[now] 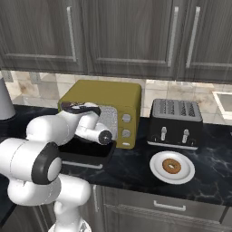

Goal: Pick up the bagel from the plate, place it on the toaster oven rack, close the door, and set the timer.

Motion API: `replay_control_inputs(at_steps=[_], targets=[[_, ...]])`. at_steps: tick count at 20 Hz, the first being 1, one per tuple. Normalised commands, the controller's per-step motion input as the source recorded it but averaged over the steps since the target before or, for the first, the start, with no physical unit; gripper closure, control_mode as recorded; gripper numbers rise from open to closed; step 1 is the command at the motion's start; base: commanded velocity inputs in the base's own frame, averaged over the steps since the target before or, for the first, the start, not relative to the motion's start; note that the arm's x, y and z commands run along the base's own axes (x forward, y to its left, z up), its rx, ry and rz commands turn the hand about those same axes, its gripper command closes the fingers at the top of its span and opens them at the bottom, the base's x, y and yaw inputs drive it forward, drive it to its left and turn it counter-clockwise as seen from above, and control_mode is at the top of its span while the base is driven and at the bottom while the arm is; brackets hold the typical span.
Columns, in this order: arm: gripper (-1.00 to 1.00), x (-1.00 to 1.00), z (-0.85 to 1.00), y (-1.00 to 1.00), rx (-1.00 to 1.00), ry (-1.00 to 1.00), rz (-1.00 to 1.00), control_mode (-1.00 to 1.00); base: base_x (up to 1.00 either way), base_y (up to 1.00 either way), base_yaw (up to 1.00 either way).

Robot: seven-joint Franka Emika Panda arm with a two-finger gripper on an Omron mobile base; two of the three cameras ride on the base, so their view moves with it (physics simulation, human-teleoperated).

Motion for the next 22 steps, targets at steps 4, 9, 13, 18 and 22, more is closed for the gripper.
replay_control_inputs(at_steps=[4, 9, 13, 18, 22], targets=[[1.00, -0.45, -0.19, -0.06, -0.05, 0.14, 0.00, -1.00, 0.00, 0.00, 0.00], [1.00, -0.51, -0.22, -0.05, -0.06, 0.19, -0.01, -1.00, 0.00, 0.00, 0.00], [1.00, -0.58, -0.26, -0.04, -0.05, 0.18, -0.01, -1.00, 0.00, 0.00, 0.00], [1.00, -0.55, -0.29, -0.02, -0.06, 0.14, -0.02, -1.00, 0.00, 0.00, 0.00], [-1.00, -0.27, -0.14, 0.00, -0.08, 0.12, -0.03, -1.00, 0.00, 0.00, 0.00]])
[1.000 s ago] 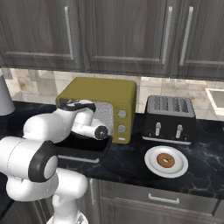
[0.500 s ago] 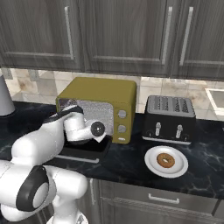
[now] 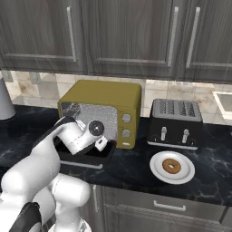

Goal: Pick up the bagel from the plate, place it on the toaster oven rack, close the door, and set the timer.

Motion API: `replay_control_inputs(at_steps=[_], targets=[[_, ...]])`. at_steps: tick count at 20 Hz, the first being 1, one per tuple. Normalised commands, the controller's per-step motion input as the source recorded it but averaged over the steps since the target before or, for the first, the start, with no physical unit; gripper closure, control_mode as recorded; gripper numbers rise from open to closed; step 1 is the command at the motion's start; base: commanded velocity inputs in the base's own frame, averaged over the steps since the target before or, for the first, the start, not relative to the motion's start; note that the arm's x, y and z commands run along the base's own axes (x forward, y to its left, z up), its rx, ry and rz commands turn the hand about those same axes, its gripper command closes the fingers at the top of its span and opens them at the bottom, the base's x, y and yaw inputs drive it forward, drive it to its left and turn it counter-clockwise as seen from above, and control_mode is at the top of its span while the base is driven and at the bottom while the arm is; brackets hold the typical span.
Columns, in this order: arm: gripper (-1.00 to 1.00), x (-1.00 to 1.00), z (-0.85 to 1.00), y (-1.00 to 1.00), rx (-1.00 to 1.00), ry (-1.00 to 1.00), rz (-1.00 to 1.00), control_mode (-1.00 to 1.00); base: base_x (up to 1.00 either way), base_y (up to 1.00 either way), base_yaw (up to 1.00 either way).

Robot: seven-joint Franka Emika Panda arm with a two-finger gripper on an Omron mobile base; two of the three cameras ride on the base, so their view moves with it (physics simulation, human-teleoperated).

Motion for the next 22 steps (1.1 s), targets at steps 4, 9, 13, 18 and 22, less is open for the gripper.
replay_control_inputs(at_steps=[4, 9, 13, 18, 22], targets=[[-1.00, -0.37, 0.22, -0.05, -0.04, 0.01, -0.02, -1.00, 0.00, 0.00, 0.00], [-1.00, -0.52, 0.80, -0.16, 0.00, -0.01, -0.02, -1.00, 0.00, 0.00, 0.00], [-1.00, -0.51, 0.60, -0.29, -0.01, 0.00, -0.06, -1.00, 0.00, 0.00, 0.00], [-1.00, -0.60, 0.15, -0.61, -0.02, 0.01, -0.09, -1.00, 0.00, 0.00, 0.00], [-1.00, -0.50, 0.00, -0.97, 0.00, 0.03, -0.09, -1.00, 0.00, 0.00, 0.00]])
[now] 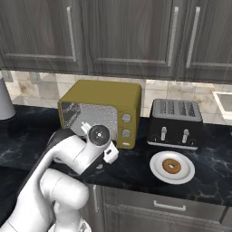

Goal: Pick up the bagel from the plate, place it on the toaster oven rack, close the door, and set the timer.

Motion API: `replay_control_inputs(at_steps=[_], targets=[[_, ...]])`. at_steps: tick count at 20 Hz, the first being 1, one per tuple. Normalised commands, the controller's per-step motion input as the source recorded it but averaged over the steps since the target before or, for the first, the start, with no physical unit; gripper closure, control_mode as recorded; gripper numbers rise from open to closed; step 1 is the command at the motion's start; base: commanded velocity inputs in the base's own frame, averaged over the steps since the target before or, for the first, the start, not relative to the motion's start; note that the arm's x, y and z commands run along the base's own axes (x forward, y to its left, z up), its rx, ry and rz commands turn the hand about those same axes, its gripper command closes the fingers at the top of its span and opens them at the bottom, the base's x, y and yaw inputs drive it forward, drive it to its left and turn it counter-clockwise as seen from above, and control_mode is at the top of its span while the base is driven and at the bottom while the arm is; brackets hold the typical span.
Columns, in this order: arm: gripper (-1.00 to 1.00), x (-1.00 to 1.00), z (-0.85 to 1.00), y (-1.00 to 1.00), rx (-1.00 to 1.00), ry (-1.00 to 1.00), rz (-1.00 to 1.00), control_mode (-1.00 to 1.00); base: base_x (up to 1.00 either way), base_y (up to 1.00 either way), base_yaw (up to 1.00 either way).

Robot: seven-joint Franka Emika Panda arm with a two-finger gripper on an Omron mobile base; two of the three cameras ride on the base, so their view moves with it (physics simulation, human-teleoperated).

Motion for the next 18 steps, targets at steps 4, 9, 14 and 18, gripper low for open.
replay_control_inputs(at_steps=[4, 9, 14, 18], targets=[[-1.00, -0.14, 0.00, -1.00, 0.00, 0.06, -0.08, -1.00, 0.00, 0.00, 0.00], [-1.00, 0.00, 0.01, -1.00, 0.00, 0.10, -0.06, -1.00, 0.00, 0.00, 0.00], [-1.00, 0.00, 0.17, -0.91, 0.00, 0.16, -0.03, -1.00, 0.00, 0.00, 0.00], [-1.00, 0.06, 0.27, -0.81, 0.00, 0.22, -0.01, -1.00, 0.00, 0.00, 0.00]])
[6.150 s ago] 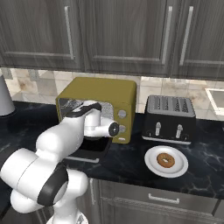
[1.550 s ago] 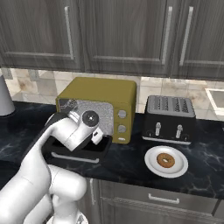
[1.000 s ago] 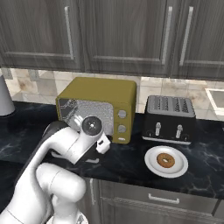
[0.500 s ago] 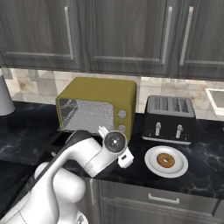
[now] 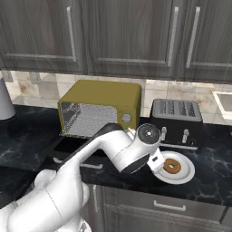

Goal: Pick up the bagel from the plate, place it on the toaster oven rack, close the door, and set the timer.

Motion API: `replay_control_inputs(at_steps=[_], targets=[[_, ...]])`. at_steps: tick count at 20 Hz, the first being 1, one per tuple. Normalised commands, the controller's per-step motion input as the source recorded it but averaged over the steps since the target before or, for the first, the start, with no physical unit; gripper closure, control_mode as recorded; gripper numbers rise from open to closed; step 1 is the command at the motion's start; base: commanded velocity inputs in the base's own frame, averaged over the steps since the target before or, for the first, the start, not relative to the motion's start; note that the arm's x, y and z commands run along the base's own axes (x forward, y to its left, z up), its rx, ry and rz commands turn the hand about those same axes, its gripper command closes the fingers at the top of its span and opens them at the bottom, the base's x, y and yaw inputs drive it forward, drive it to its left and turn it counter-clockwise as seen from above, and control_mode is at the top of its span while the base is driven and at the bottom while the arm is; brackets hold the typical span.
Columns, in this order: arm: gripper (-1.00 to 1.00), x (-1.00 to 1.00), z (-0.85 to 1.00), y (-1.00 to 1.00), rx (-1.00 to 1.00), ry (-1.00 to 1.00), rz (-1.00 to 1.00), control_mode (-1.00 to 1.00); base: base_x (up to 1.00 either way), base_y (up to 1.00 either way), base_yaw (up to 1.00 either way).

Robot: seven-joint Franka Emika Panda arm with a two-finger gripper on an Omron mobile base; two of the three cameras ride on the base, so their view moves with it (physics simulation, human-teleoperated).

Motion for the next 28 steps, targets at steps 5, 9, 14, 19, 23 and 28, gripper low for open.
replay_control_inputs(at_steps=[5, 9, 14, 19, 23, 28], targets=[[-1.00, 0.07, 0.06, -0.74, 0.00, 0.25, 0.00, -1.00, 0.00, 0.00, 0.00], [-1.00, 0.02, -0.02, -0.66, 0.03, 0.15, 0.00, -1.00, 0.00, 0.00, 0.00], [-1.00, 0.07, -0.15, -0.48, 0.12, 0.00, 0.04, -1.00, 0.00, 0.00, 0.00], [-1.00, 0.14, -0.25, -0.30, 0.12, 0.00, 0.08, -1.00, 0.00, 0.00, 0.00], [-1.00, 0.22, -0.24, -0.06, 0.07, 0.00, 0.10, -1.00, 0.00, 0.00, 0.00], [-1.00, 0.25, -0.32, -0.01, 0.02, 0.00, 0.09, -1.00, 0.00, 0.00, 0.00]])
